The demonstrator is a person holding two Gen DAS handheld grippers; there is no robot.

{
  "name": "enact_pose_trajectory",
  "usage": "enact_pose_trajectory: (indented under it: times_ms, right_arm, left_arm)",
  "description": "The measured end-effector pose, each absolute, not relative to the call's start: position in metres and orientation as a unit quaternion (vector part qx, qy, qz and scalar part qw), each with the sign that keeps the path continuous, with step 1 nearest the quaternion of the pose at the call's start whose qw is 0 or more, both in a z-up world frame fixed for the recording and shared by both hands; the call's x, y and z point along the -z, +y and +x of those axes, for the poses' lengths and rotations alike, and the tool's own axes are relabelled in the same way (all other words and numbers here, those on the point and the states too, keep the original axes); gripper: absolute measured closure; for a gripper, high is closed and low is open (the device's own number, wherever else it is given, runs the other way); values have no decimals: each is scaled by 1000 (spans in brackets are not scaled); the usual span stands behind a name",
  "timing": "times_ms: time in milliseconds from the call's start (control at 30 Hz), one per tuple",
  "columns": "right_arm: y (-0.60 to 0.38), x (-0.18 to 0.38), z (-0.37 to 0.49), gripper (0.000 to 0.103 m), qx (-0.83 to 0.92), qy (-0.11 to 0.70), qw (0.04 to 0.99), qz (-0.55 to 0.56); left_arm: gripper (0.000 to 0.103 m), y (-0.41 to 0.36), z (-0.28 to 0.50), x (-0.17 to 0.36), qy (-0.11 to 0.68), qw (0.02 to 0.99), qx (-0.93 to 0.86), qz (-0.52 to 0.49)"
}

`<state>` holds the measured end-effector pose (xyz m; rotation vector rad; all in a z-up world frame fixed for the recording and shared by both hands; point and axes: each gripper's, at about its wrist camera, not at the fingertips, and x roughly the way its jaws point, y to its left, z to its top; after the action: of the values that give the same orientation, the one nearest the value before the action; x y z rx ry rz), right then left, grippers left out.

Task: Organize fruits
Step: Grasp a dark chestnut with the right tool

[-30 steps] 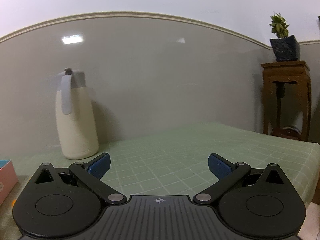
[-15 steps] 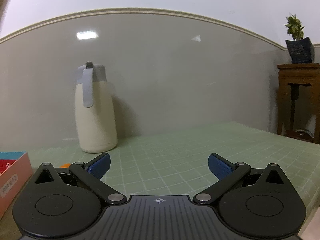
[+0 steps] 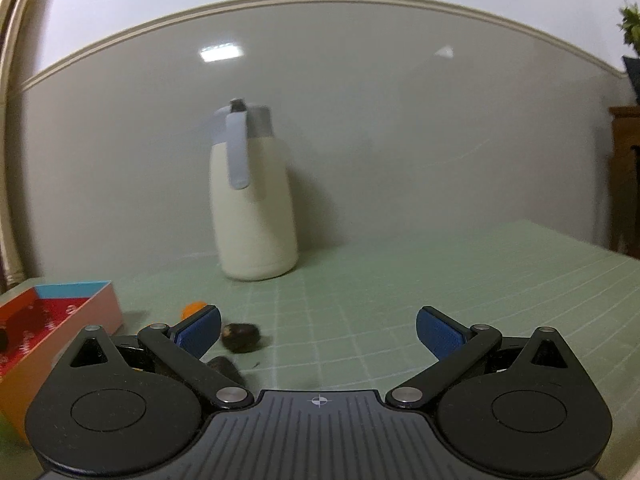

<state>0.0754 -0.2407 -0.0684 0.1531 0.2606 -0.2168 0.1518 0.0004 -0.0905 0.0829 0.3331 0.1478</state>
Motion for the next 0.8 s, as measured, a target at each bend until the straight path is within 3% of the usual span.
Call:
enact_pose_trajectory:
  times_ms: [200,300,400,467,800]
  right_arm:
    - [-234,69,82,1,62,153,982,90]
    - [-233,70,90,25,41,174,978,108]
    - [-233,74,99,30,37,194,971,134]
    - [-234,75,104,43,33,203,967,149]
    - [-231,82,124,47,36,237,953,185]
  left_arm:
    - [21,9,150,87,163,982,-87,38]
    - [21,14,150,86,165,981,-92,36]
    - [20,17,148,86,166,981,-95,36]
    - [20,18,147,86,165,981,-95,39]
    - [18,28,142,85,159,980,-105,52]
